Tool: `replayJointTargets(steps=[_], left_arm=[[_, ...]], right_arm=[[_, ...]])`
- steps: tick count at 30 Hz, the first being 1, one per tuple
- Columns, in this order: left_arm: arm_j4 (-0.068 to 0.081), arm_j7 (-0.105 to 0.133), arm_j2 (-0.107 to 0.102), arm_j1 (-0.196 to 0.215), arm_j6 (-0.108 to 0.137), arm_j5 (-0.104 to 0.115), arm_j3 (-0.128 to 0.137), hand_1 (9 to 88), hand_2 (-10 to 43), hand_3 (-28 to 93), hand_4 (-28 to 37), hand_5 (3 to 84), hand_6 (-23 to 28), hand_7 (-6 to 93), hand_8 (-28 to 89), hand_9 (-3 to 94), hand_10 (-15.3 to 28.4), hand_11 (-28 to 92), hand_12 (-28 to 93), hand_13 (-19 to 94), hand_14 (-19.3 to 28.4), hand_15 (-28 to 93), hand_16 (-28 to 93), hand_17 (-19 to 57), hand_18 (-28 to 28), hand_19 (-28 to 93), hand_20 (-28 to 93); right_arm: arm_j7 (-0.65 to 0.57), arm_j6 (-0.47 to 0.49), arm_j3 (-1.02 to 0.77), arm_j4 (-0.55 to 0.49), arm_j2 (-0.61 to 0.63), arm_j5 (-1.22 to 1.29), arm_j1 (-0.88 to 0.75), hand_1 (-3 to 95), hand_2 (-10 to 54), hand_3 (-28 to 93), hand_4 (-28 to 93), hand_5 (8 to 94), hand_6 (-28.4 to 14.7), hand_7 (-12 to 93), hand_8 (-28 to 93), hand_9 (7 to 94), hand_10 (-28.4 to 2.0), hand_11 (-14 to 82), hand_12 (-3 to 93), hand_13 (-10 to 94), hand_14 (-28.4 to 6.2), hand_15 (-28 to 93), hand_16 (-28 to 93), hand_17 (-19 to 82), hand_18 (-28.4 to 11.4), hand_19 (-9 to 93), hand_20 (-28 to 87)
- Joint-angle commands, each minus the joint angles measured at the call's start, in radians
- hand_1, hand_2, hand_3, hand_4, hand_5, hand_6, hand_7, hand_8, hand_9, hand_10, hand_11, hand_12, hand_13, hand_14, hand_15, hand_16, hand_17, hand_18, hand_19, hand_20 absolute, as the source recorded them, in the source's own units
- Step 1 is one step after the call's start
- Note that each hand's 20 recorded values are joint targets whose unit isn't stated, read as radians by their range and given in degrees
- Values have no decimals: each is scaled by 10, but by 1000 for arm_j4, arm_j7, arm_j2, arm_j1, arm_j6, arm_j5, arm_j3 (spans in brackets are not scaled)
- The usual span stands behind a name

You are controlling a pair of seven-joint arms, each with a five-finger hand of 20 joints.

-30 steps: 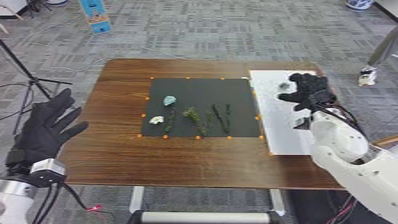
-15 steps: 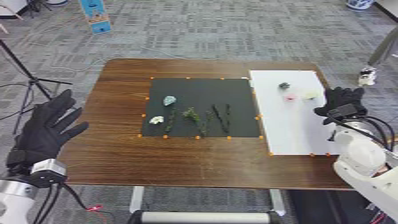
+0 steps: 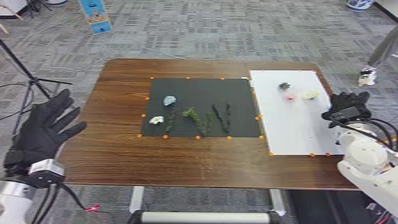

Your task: Arrange flowers

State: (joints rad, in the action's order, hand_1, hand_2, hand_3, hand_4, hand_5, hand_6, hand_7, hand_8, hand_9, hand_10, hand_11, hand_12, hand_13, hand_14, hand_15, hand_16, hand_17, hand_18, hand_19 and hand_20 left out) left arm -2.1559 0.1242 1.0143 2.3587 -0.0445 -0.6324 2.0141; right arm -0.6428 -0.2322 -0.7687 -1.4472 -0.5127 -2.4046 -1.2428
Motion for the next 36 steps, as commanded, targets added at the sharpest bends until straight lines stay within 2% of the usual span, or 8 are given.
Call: replayJointTargets(steps=[1, 5, 8, 13, 25, 28, 32, 36], left_arm=[[-10, 9, -3, 4, 12, -3, 13, 348, -80, 418, -283, 220, 17, 149, -87, 161, 83, 88, 188, 125, 129, 84, 46, -127, 219, 370, 54], [-11, 10, -2, 4, 11, -3, 14, 347, -80, 420, -283, 220, 17, 149, -87, 161, 82, 89, 189, 125, 129, 83, 46, -127, 219, 369, 55], [-12, 11, -1, 8, 10, -2, 18, 343, -81, 427, -283, 220, 17, 149, -87, 162, 82, 89, 188, 125, 129, 82, 46, -127, 219, 369, 55], [-12, 12, -3, 8, 12, -3, 20, 345, -79, 421, -283, 220, 17, 148, -87, 162, 82, 88, 187, 125, 130, 82, 46, -127, 218, 370, 55], [-16, 12, -2, 14, 12, -1, 23, 344, -77, 420, -283, 221, 17, 147, -85, 162, 82, 88, 187, 126, 130, 84, 46, -127, 217, 368, 56], [-16, 12, -3, 16, 11, 0, 23, 343, -77, 422, -283, 221, 17, 148, -86, 162, 82, 89, 187, 126, 130, 84, 46, -127, 217, 368, 56], [-16, 11, -3, 16, 9, -2, 27, 345, -76, 418, -283, 222, 18, 147, -86, 162, 82, 89, 186, 126, 131, 85, 46, -127, 217, 369, 57], [-18, 14, -2, 23, 7, -2, 32, 343, -76, 424, -283, 221, 17, 147, -86, 162, 82, 89, 186, 125, 131, 85, 45, -127, 216, 369, 56]], right_arm=[[-3, -7, 51, 48, -4, -32, 67, 303, -95, 833, -283, 528, 3, 346, -154, 476, -122, 506, 385, 438, -120, 757, 363, 190, -188, 695, 483], [-9, -13, 80, 67, -4, -38, 90, 328, -95, 838, -282, 572, 19, 382, -161, 516, -114, 513, 382, 472, -112, 755, 364, 199, -184, 699, 484], [-8, -19, 86, 75, -5, -33, 94, 350, -95, 814, -283, 576, 22, 410, -52, 533, -111, 517, 383, 491, -107, 752, 371, 205, -184, 704, 486], [-1, -15, 98, 86, -9, -33, 105, 372, -95, 793, -283, 584, 23, 429, 5, 551, -103, 506, 405, 505, -102, 751, 377, 210, -182, 705, 486], [35, -27, 125, 104, -30, -12, 123, 395, -95, 775, -283, 585, 24, 441, 9, 554, -99, 486, 428, 509, -98, 749, 379, 212, -180, 702, 485], [35, -43, 133, 116, -34, -31, 126, 418, -95, 763, -283, 588, 24, 460, 1, 570, -92, 452, 458, 519, -93, 749, 373, 216, -178, 702, 482], [22, -92, 160, 131, -32, -46, 139, 455, -95, 776, -282, 607, 31, 480, -3, 631, -79, 339, 560, 542, -86, 743, 389, 232, -175, 711, 484], [24, -117, 167, 132, -25, -57, 140, 493, -95, 789, -282, 649, 40, 506, 10, 674, -79, 345, 583, 564, -74, 717, 467, 249, -177, 727, 489]])
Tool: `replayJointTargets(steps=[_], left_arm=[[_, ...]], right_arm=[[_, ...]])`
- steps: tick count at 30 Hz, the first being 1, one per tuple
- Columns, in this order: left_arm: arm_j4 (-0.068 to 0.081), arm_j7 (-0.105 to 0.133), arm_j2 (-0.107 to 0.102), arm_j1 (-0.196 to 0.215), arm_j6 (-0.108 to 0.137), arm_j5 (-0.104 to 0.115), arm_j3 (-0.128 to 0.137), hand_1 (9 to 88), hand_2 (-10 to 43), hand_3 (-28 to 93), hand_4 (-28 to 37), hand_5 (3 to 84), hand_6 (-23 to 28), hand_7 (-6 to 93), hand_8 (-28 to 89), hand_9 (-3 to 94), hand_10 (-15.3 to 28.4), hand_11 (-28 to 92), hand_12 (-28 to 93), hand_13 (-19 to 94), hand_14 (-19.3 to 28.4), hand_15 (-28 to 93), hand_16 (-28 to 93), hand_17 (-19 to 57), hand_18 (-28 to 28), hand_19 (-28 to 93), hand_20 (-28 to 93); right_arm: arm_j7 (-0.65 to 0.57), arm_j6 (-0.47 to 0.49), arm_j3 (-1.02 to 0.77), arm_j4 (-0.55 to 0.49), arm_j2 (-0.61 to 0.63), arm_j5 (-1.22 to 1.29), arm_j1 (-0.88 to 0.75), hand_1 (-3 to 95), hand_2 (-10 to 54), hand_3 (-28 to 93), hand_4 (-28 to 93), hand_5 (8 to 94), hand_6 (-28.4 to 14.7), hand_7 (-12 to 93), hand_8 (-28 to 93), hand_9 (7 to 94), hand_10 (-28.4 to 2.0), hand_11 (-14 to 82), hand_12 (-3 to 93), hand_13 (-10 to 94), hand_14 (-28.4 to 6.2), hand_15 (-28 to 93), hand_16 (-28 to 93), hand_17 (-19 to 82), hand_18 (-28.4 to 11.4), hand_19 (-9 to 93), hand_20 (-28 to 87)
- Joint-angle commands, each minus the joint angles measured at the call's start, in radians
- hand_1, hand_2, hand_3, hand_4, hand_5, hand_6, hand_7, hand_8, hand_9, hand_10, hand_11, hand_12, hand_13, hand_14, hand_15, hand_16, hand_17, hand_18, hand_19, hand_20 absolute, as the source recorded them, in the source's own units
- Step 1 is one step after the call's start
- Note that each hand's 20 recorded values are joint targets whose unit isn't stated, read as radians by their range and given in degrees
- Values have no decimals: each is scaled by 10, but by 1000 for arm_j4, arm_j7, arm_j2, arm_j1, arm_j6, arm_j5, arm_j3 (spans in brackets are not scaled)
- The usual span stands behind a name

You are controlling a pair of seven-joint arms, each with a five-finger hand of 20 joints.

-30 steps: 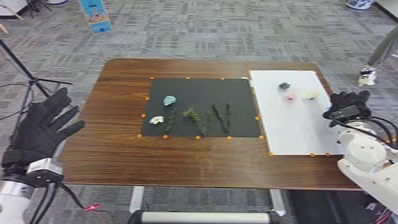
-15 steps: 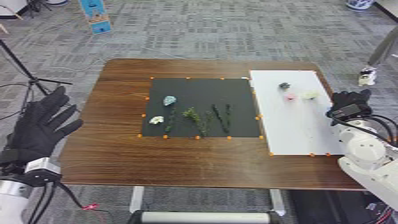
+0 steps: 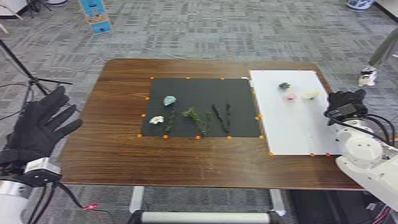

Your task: Arrange flowers

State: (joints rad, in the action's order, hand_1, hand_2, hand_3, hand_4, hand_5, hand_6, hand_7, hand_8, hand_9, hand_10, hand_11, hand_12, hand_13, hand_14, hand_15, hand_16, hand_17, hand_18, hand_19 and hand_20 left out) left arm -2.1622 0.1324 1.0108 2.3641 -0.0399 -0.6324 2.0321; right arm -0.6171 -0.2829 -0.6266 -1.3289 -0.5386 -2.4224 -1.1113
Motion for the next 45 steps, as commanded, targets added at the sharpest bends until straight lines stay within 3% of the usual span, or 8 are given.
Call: replayJointTargets(steps=[1, 10, 13, 16, 22, 36, 41, 45], left_arm=[[-13, 5, 3, 20, 2, -1, 15, 342, -76, 425, -283, 221, 17, 148, -86, 162, 82, 89, 186, 126, 131, 85, 45, -127, 216, 369, 56], [-16, 8, 13, 34, -2, -3, 25, 342, -75, 427, -283, 222, 17, 146, -86, 162, 83, 90, 185, 126, 130, 84, 45, -127, 216, 368, 56], [-16, 27, 16, 53, 18, 7, 22, 332, -79, 444, -283, 222, 17, 146, -85, 162, 83, 90, 185, 126, 130, 83, 45, -127, 216, 368, 57], [-13, 4, 31, 51, 7, 3, 21, 288, -94, 528, -283, 222, 17, 146, -85, 163, 82, 89, 185, 126, 130, 84, 46, -127, 216, 367, 58], [-14, 5, 33, 60, 16, 8, 26, 291, -95, 528, -283, 221, 17, 146, -85, 162, 82, 90, 186, 125, 129, 82, 45, -129, 218, 368, 58], [-28, 16, 16, 58, 22, -1, 25, 294, -95, 523, -283, 221, 16, 146, -85, 163, 82, 88, 187, 126, 129, 83, 46, -127, 217, 368, 57], [-19, 17, 2, 35, 26, 0, 12, 297, -93, 517, -283, 221, 17, 145, -85, 162, 82, 88, 187, 126, 129, 83, 46, -127, 217, 367, 58], [-9, 14, -13, 10, 35, 0, 2, 299, -92, 513, -283, 221, 17, 144, -84, 163, 82, 88, 187, 126, 129, 83, 46, -127, 217, 368, 58]], right_arm=[[-2, -75, 29, 14, 1, -37, 12, 495, -95, 790, -282, 652, 41, 507, 10, 677, -80, 347, 585, 565, -73, 716, 473, 250, -177, 729, 490], [-17, -148, -4, -68, -1, -77, 27, 495, -95, 804, -282, 666, 37, 508, 11, 688, -82, 351, 596, 572, -76, 716, 492, 255, -179, 736, 495], [11, -182, 13, -107, -32, -79, 62, 496, -95, 804, -283, 668, 36, 506, 10, 689, -83, 352, 597, 573, -75, 717, 493, 255, -179, 736, 496], [46, -211, 80, -147, -59, -80, 129, 498, -95, 804, -283, 670, 36, 506, 9, 690, -83, 352, 599, 573, -75, 717, 495, 255, -179, 736, 497], [121, -264, 265, -185, -157, -46, 321, 499, -95, 805, -283, 671, 35, 505, 10, 689, -83, 350, 602, 574, -75, 717, 498, 255, -180, 737, 499], [243, -286, 597, -122, -439, 43, 621, 497, -95, 806, -283, 671, 36, 505, 7, 688, -81, 349, 603, 575, -72, 716, 501, 255, -177, 737, 500], [246, -288, 665, -96, -514, 78, 656, 496, -95, 808, -283, 668, 37, 507, 5, 688, -81, 349, 603, 574, -72, 716, 501, 254, -176, 735, 500], [326, -311, 669, 20, -598, 114, 658, 496, -95, 809, -283, 667, 38, 509, 2, 687, -80, 350, 601, 574, -71, 715, 502, 254, -173, 733, 500]])
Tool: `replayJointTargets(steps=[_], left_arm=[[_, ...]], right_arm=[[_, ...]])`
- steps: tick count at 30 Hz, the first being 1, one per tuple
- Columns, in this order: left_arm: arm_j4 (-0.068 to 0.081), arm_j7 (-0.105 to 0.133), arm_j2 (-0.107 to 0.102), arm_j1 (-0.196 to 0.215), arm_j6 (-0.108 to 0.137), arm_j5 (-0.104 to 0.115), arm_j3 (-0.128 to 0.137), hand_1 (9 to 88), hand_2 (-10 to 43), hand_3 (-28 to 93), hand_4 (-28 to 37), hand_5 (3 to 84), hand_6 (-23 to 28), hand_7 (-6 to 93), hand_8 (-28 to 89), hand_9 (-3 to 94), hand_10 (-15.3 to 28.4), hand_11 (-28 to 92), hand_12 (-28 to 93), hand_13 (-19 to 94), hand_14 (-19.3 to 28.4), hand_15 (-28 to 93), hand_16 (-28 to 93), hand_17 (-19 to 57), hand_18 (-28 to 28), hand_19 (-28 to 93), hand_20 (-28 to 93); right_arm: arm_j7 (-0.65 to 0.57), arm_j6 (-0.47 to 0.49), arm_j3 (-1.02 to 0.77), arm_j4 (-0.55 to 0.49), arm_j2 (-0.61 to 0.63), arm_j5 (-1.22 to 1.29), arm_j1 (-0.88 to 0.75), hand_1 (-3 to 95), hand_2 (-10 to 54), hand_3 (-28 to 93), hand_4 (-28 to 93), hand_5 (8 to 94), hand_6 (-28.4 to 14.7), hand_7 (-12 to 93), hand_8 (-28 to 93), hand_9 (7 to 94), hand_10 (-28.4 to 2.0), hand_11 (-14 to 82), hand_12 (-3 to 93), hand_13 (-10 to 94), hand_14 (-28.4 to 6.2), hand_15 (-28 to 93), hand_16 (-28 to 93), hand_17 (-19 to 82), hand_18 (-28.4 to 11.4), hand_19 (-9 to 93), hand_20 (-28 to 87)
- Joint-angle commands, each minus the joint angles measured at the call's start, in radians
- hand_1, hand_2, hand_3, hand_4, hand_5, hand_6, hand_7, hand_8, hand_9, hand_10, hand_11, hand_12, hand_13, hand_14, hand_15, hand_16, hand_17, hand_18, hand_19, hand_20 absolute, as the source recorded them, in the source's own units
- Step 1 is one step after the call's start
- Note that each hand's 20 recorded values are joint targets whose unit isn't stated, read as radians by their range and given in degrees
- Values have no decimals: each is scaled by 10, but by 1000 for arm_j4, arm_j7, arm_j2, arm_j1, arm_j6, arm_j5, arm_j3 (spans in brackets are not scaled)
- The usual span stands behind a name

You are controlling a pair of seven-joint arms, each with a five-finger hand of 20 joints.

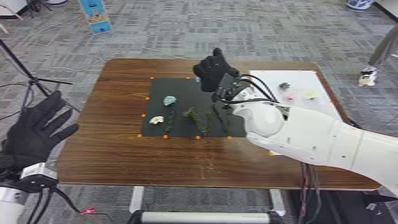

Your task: Arrange flowers

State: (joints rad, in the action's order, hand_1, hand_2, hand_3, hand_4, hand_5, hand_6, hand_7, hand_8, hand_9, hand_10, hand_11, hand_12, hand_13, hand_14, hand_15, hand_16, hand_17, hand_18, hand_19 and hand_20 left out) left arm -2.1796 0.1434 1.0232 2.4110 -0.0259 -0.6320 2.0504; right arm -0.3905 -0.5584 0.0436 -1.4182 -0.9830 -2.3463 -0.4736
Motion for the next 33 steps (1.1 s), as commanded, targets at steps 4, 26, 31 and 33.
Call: replayJointTargets(steps=[4, 26, 31, 33], left_arm=[[13, 12, -34, -46, 25, -2, -27, 300, -92, 511, -283, 221, 17, 145, -84, 163, 83, 88, 187, 126, 129, 83, 46, -127, 216, 368, 59], [-4, 12, -31, -17, -17, -2, 4, 301, -91, 508, -283, 221, 16, 143, -83, 164, 82, 86, 188, 127, 129, 81, 47, -127, 215, 365, 61], [14, 0, -52, -56, -14, -1, -13, 300, -92, 510, -283, 222, 17, 144, -83, 164, 82, 87, 188, 127, 128, 79, 47, -127, 214, 365, 61], [12, -1, -57, -59, -17, -1, -12, 303, -91, 505, -283, 222, 16, 145, -84, 164, 82, 86, 188, 127, 128, 79, 48, -127, 214, 365, 61]], right_arm=[[73, -61, 74, 155, -198, 42, 50, 495, -95, 810, -283, 668, 37, 509, -4, 686, -80, 351, 600, 574, -69, 715, 502, 254, -173, 732, 500], [124, 91, 127, 177, -159, 24, 52, 498, -95, 794, -283, 686, 45, 502, -36, 685, -75, 350, 598, 569, -63, 711, 503, 250, -167, 722, 500], [158, 108, 100, 229, -186, 21, 35, 496, -95, 792, -283, 689, 48, 499, -39, 686, -73, 350, 597, 568, -63, 711, 500, 250, -167, 720, 501], [165, 126, 95, 226, -184, 18, 32, 495, -95, 791, -283, 692, 49, 496, -44, 686, -73, 350, 598, 568, -63, 712, 500, 250, -166, 720, 501]])
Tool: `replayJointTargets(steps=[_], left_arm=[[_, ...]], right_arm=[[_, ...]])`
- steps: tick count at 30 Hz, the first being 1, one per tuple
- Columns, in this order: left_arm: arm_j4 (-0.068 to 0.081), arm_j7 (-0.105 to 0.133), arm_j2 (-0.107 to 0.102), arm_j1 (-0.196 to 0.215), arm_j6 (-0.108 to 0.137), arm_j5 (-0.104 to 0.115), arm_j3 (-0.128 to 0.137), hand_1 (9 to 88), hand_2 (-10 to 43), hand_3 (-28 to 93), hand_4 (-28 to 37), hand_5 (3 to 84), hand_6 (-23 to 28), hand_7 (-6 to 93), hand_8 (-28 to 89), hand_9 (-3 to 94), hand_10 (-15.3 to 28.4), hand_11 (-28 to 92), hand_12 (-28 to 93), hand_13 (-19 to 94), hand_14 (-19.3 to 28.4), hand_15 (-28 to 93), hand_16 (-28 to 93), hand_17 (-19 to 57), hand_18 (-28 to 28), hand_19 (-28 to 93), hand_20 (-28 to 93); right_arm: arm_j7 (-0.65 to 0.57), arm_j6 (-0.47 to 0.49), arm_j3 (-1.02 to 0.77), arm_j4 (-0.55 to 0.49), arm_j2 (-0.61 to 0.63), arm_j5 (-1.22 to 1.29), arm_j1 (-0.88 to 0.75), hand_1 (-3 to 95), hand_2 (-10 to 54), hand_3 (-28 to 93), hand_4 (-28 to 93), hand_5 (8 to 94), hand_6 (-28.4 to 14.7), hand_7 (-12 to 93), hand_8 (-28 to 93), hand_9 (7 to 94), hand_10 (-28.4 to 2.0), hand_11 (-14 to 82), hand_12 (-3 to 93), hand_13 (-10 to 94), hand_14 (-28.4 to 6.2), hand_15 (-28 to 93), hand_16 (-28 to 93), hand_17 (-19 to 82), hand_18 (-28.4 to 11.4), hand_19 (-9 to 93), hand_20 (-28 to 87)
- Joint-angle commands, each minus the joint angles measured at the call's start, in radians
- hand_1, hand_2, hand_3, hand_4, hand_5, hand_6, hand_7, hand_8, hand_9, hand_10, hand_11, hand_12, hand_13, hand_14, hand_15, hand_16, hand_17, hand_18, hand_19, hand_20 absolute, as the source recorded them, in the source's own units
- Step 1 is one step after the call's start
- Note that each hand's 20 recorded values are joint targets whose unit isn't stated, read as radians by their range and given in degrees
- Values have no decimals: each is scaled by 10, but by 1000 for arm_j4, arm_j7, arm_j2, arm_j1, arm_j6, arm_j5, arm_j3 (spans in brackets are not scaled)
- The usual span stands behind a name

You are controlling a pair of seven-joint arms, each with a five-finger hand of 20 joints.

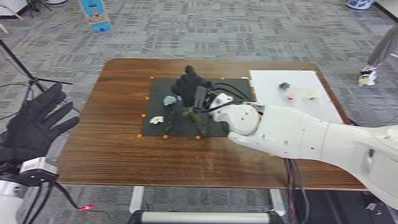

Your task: Arrange flowers

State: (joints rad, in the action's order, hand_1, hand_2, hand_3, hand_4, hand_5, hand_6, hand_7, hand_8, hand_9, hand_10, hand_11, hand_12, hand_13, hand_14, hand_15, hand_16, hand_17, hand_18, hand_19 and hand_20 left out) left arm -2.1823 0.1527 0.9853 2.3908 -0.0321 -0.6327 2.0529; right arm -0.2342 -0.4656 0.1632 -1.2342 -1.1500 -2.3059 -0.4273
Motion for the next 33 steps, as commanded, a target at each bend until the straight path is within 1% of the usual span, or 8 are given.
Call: replayJointTargets(steps=[1, 3, 6, 9, 23, 27, 31, 33], left_arm=[[15, -12, -18, -43, -13, -4, -14, 304, -91, 503, -283, 222, 16, 145, -84, 164, 83, 86, 188, 127, 128, 80, 48, -127, 214, 365, 61], [15, -14, -24, -50, -16, -3, -13, 302, -91, 506, -283, 222, 16, 145, -85, 164, 83, 86, 187, 127, 128, 80, 48, -127, 214, 365, 61], [18, -8, -31, -57, -19, -3, -16, 301, -91, 507, -283, 222, 16, 145, -84, 164, 83, 88, 188, 127, 128, 79, 48, -127, 214, 365, 61], [14, -7, -33, -51, -19, -3, -14, 302, -91, 506, -283, 222, 16, 145, -85, 165, 83, 87, 187, 127, 128, 79, 48, -127, 213, 364, 60], [12, -8, -31, -51, -21, -1, -11, 301, -91, 508, -283, 223, 16, 147, -86, 164, 83, 87, 187, 127, 129, 81, 47, -127, 212, 363, 62], [11, -8, -29, -50, -20, -4, -10, 304, -89, 501, -283, 223, 17, 146, -86, 165, 82, 88, 187, 128, 129, 82, 47, -127, 212, 363, 62], [12, -8, -29, -52, -20, -3, -12, 304, -89, 503, -283, 223, 17, 146, -85, 165, 82, 89, 186, 127, 129, 82, 47, -127, 211, 363, 62], [12, -8, -29, -52, -19, -3, -12, 303, -89, 503, -283, 223, 16, 146, -86, 165, 82, 89, 185, 128, 129, 82, 46, -127, 211, 363, 62]], right_arm=[[17, 30, -26, 50, -21, -23, -16, 496, -95, 790, -283, 694, 50, 495, -45, 686, -72, 349, 598, 568, -63, 712, 500, 249, -166, 719, 501], [28, 43, -32, 56, -23, -29, -24, 496, -95, 788, -283, 696, 51, 492, -48, 685, -71, 349, 600, 567, -63, 712, 500, 249, -165, 718, 501], [39, 59, -29, 63, -25, -34, -27, 496, -95, 784, -283, 701, 54, 488, -54, 685, -71, 347, 599, 566, -63, 713, 499, 249, -165, 717, 502], [52, 76, -30, 53, -19, -32, -37, 496, -95, 782, -283, 707, 57, 483, -59, 684, -70, 348, 599, 566, -63, 714, 498, 247, -164, 716, 502], [70, 129, -33, 33, -8, -48, -44, 491, -95, 779, -283, 712, 66, 464, -72, 677, -63, 334, 597, 552, -62, 709, 498, 234, -162, 702, 502], [67, 161, -46, 28, -6, -57, -45, 473, -95, 769, -283, 664, 69, 442, -82, 662, -62, 326, 594, 542, -69, 719, 485, 227, -162, 699, 503], [59, 172, -46, 23, -3, -57, -38, 455, -95, 743, -283, 635, 63, 438, -81, 647, -64, 330, 591, 528, -73, 747, 427, 220, -163, 695, 505], [60, 173, -49, 24, -4, -64, -37, 443, -95, 737, -283, 621, 58, 441, -80, 625, -69, 369, 557, 520, -76, 751, 422, 218, -163, 695, 505]])
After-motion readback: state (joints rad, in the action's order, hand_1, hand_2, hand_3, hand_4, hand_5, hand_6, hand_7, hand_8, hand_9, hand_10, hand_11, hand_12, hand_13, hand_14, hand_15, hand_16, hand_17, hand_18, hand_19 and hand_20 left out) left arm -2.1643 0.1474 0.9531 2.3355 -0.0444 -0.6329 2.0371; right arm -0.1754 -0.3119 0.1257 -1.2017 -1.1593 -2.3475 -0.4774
